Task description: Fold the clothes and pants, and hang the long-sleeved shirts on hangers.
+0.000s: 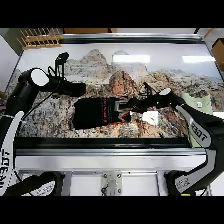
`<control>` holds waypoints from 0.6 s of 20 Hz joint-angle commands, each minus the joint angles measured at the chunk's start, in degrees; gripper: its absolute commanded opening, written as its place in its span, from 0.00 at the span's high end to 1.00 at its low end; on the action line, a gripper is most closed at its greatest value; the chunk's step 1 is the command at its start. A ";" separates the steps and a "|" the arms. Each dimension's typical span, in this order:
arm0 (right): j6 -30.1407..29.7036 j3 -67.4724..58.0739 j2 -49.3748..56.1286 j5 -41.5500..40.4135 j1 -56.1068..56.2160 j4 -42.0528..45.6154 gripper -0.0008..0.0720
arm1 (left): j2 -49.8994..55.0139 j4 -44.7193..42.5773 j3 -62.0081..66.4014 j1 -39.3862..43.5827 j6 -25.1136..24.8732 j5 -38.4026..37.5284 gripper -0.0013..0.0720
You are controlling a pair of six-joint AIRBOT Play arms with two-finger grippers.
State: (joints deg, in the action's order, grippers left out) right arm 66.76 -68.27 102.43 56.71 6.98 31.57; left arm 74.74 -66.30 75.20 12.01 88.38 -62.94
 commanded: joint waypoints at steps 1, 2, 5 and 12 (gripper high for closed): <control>-2.34 -1.97 3.13 -3.98 5.64 -6.32 0.09 | -0.09 0.04 -0.22 0.85 0.04 0.50 0.97; -2.36 -2.19 3.34 -4.63 6.86 -6.86 0.09 | -0.09 0.04 -0.22 0.85 0.09 0.39 0.97; -6.16 -2.71 3.39 -5.03 8.72 -6.78 0.74 | -0.09 0.02 -0.20 0.85 0.11 0.37 0.97; 5.31 -10.14 -10.14 -3.30 -7.17 20.46 0.98 | -0.09 -0.02 -0.22 0.85 0.09 -0.02 0.97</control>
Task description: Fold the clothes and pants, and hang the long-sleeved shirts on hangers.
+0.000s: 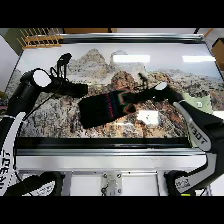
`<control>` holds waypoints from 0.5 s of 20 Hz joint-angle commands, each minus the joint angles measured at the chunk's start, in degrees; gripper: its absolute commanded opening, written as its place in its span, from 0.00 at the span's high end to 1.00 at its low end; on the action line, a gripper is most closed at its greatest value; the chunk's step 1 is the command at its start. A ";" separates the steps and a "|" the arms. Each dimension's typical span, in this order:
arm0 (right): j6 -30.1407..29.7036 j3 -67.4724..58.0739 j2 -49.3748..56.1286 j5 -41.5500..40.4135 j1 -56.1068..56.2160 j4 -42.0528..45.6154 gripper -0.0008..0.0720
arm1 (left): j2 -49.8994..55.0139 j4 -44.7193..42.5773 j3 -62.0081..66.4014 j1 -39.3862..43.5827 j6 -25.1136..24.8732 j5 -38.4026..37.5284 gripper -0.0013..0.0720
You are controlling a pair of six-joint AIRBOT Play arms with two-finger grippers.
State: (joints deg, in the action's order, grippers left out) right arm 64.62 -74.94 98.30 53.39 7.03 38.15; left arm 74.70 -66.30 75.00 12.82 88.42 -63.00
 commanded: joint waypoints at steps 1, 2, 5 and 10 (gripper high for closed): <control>10.51 -4.83 -8.57 0.02 -11.02 18.23 0.98 | -0.02 -0.02 -0.02 0.04 0.04 0.22 0.97; 12.85 -6.05 -11.21 0.02 -15.50 21.70 0.98 | -0.04 -0.02 -0.02 0.04 0.04 0.28 0.97; 16.59 -7.19 -16.65 0.07 -27.39 24.00 0.98 | -0.02 0.02 0.00 0.04 0.04 0.26 0.97; 20.13 -7.19 -22.18 0.26 -41.97 23.98 0.98 | -0.04 0.04 -0.02 0.04 0.07 0.20 0.97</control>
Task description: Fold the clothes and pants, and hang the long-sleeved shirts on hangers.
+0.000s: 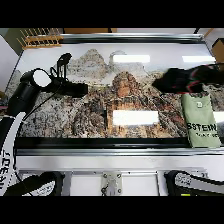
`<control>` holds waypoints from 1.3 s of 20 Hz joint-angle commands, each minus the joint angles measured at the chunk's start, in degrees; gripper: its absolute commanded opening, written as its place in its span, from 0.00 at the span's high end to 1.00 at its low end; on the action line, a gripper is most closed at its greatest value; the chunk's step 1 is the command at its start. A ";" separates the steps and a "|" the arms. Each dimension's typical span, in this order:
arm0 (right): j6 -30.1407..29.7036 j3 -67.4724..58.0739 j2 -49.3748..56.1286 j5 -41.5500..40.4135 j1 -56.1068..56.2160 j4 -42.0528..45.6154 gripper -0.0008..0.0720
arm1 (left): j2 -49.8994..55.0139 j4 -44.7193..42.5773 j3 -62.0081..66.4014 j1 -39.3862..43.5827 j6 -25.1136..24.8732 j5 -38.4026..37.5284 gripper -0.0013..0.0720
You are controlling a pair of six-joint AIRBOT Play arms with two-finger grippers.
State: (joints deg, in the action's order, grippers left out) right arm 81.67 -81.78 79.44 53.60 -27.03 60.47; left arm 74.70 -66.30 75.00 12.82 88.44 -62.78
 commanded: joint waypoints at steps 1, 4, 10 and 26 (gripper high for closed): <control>3.26 -0.35 -4.07 0.35 -9.35 1.66 0.98 | -0.02 0.04 -0.02 0.04 0.04 0.00 0.97; 3.23 -0.33 -5.99 2.43 -11.23 1.86 0.98 | -0.04 0.04 -0.02 0.04 0.02 -0.02 0.97; 7.45 -0.31 -12.13 7.15 -11.19 7.54 0.98 | -0.04 0.04 -0.02 0.04 0.02 -0.13 0.97; 8.02 14.49 -23.28 15.50 -9.86 24.35 0.09 | -0.02 -0.02 -0.02 0.04 -0.13 -0.04 0.97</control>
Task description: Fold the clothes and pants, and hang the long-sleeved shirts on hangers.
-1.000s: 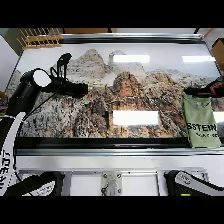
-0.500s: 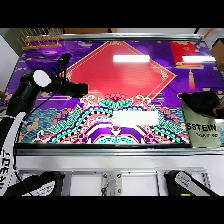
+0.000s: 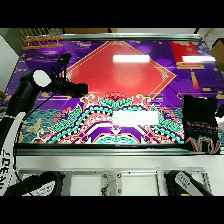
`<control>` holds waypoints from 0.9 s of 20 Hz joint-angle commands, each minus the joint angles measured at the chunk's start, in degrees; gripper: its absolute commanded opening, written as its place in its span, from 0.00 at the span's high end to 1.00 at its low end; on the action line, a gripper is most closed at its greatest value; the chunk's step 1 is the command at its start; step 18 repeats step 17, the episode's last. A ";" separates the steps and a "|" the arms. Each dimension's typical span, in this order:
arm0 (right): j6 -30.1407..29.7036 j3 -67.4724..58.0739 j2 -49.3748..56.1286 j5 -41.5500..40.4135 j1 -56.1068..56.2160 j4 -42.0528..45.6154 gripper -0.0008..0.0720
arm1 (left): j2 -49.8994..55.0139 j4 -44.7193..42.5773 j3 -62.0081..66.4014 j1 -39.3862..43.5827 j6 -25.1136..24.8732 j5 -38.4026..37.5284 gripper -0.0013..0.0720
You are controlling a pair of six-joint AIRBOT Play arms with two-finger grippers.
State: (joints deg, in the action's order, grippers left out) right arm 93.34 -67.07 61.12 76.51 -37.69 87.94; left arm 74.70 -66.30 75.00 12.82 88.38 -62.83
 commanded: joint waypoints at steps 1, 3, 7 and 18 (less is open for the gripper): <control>-5.90 -0.20 -7.28 -8.31 1.99 -7.06 0.09 | -0.02 0.00 -0.02 0.04 -0.04 0.00 0.97; -12.57 1.29 -11.28 -9.27 8.96 -21.75 0.09 | -0.02 0.00 -0.02 0.04 -0.04 0.02 0.97; -15.80 4.39 -9.60 -9.20 28.06 -27.15 0.10 | -0.04 0.02 -0.02 0.04 -0.04 0.02 0.97; -15.58 4.39 -8.79 -7.96 31.30 -27.17 0.96 | -0.04 0.02 -0.02 0.04 -0.04 0.04 0.97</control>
